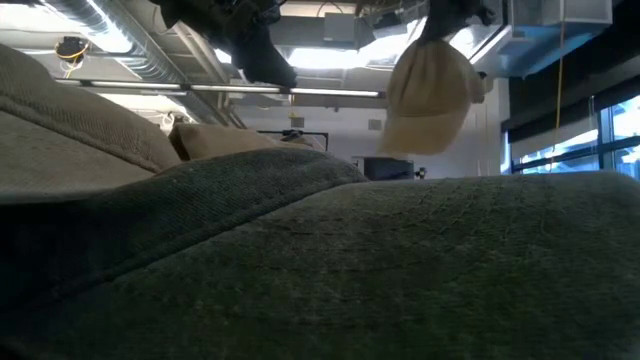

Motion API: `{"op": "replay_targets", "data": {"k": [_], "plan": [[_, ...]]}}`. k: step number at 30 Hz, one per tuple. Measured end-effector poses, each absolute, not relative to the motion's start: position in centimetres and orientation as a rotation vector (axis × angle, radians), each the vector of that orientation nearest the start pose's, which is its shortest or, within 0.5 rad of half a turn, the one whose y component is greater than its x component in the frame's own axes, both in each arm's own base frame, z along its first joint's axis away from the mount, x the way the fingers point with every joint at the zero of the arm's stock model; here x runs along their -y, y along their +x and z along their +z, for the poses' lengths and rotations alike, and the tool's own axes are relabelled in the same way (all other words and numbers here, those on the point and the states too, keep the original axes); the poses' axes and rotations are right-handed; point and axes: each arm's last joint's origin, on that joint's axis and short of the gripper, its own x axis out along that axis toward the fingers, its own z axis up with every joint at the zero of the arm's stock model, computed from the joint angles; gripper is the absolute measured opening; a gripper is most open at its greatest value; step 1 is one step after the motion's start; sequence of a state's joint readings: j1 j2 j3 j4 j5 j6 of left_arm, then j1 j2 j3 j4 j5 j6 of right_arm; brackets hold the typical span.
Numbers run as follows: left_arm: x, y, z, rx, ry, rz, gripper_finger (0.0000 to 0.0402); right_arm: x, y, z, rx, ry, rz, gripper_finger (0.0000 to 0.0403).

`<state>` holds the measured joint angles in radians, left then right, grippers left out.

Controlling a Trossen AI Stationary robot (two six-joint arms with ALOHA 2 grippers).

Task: Pick & Place hat
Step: Put the right brown cap into the orange bin

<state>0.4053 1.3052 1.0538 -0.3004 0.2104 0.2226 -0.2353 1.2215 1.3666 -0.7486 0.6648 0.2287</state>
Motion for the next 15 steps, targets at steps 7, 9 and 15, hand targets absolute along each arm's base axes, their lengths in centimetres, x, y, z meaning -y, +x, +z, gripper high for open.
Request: {"op": "replay_targets", "data": {"k": [7,9,15], "plan": [[-10.6,26.2,30.1,-0.592,0.041,0.122,0.0189,10.4,25.6,36.6,-0.593,0.114,-1.029,0.0033],[-10.6,26.1,30.0,-0.6,0.038,0.121,0.0188,11.2,26.6,35.3,-0.634,0.116,-1.05,0.0033],[-10.5,26.1,30.0,-0.6,0.038,0.121,0.019,13.8,28.3,32.1,-0.744,0.11,-1.14,0.0035]]}}
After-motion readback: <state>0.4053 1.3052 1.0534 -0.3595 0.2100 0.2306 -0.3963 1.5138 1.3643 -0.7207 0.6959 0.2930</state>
